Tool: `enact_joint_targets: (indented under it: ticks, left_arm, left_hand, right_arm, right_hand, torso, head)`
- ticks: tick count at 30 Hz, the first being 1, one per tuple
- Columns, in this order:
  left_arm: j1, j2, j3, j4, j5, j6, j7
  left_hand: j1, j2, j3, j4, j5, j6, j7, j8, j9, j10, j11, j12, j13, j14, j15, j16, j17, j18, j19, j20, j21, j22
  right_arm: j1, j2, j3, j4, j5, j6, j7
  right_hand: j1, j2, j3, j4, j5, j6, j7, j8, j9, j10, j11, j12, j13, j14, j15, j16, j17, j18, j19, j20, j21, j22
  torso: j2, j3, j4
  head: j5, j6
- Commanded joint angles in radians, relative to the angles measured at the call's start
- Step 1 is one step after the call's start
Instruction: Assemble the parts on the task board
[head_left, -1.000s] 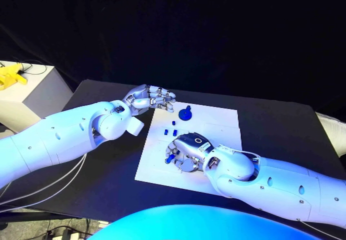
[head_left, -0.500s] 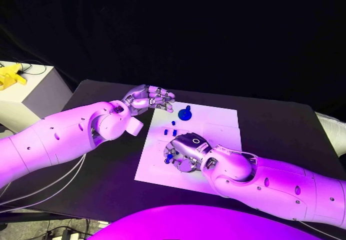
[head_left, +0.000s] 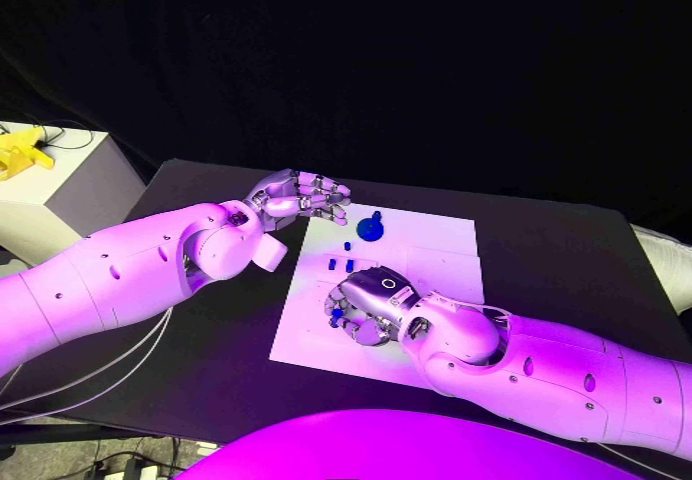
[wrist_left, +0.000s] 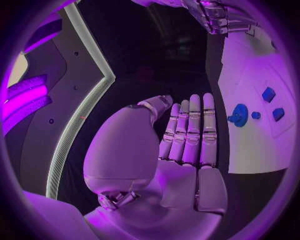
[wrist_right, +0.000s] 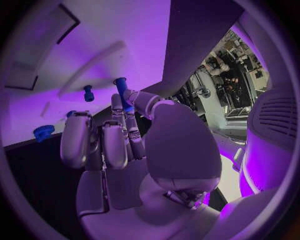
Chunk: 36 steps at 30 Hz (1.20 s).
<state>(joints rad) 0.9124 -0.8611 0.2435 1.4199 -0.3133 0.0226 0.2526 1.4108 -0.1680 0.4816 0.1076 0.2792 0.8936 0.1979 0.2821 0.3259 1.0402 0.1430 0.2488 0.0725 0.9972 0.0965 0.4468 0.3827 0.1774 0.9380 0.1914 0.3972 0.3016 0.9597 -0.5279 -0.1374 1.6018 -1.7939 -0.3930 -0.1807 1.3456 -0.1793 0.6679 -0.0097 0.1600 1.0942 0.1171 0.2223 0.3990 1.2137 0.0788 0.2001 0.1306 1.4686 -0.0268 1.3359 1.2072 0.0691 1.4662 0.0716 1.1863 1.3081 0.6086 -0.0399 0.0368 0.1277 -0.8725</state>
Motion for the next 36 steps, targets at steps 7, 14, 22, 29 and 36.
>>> enact_joint_targets:
  ticks: [7,14,22,29,36]
  left_arm:
    - [0.000,0.001,0.001,0.001,0.007,0.019,0.001]
    - [0.000,0.001,0.001,0.001,0.007,0.020,0.000]
    - [0.000,0.001,0.001,0.000,0.007,0.021,0.000]
    - [0.000,0.001,0.001,-0.001,0.007,0.022,-0.001]
    - [0.000,0.001,0.001,-0.002,0.007,0.026,-0.006]
  left_hand:
    - [-0.007,0.005,-0.006,0.001,-0.001,0.002,0.006,-0.007,-0.001,0.001,0.005,-0.007,-0.001,0.008,0.000,-0.005,0.001,0.001,0.002,0.003,-0.004,-0.001]
    - [-0.008,0.005,-0.006,0.002,-0.001,0.002,0.006,-0.007,-0.001,0.001,0.005,-0.008,-0.001,0.008,0.001,-0.006,0.002,0.001,0.002,0.003,-0.005,-0.002]
    - [-0.008,0.005,-0.006,0.002,-0.001,0.002,0.006,-0.007,-0.001,0.001,0.005,-0.008,-0.001,0.008,0.001,-0.006,0.002,0.001,0.002,0.003,-0.005,-0.002]
    - [-0.009,0.007,-0.006,0.003,0.000,0.002,0.006,-0.007,-0.001,0.001,0.005,-0.008,-0.001,0.008,0.001,-0.008,0.003,0.001,0.002,0.003,-0.006,-0.003]
    - [-0.010,0.007,-0.006,0.004,0.000,0.001,0.007,-0.008,-0.002,0.001,0.006,-0.009,-0.001,0.008,0.001,-0.009,0.003,0.001,0.002,0.004,-0.006,-0.003]
  right_arm:
    - [-0.011,0.003,-0.008,-0.008,-0.024,0.022,-0.026]
    - [-0.011,0.005,-0.008,-0.007,-0.030,0.020,-0.031]
    - [-0.012,0.005,-0.009,-0.009,-0.029,0.039,-0.013]
    - [-0.011,0.000,-0.009,-0.003,-0.027,0.059,-0.001]
    - [-0.012,-0.014,-0.009,0.014,-0.042,0.039,-0.009]
  right_hand:
    - [0.007,0.017,0.004,0.000,0.003,0.006,0.003,0.007,0.038,0.033,-0.031,0.004,0.001,0.029,-0.007,0.001,-0.002,-0.005,0.043,-0.009,-0.005,0.150]
    - [0.006,0.018,0.005,-0.001,0.002,0.005,0.003,0.008,0.038,0.033,-0.031,0.003,0.001,0.029,-0.006,0.002,-0.001,-0.005,0.043,-0.009,-0.005,0.150]
    - [-0.003,0.008,0.003,-0.008,0.002,-0.002,0.006,0.007,0.041,0.026,-0.028,-0.007,0.004,0.026,-0.004,-0.004,-0.008,-0.003,0.040,-0.008,-0.016,0.148]
    - [-0.016,-0.003,-0.008,-0.013,0.012,-0.010,0.009,0.006,0.043,0.019,-0.024,-0.017,0.007,0.026,-0.001,-0.003,-0.006,-0.004,0.039,-0.006,-0.018,0.149]
    - [-0.013,0.020,-0.001,-0.020,0.006,-0.004,0.005,0.013,0.050,0.031,-0.028,-0.020,0.015,0.027,-0.004,0.000,-0.004,-0.004,0.039,-0.006,-0.012,0.152]
  torso:
    - [0.000,0.0002,0.0001]
    - [0.000,0.0002,-0.0004]
    - [0.000,0.0001,-0.0007]
    - [0.000,0.0005,-0.0001]
    - [0.000,0.0010,-0.0008]
  head:
    - [0.002,0.000]
    - [0.003,0.000]
    - [0.003,0.000]
    - [0.001,0.000]
    - [0.003,0.000]
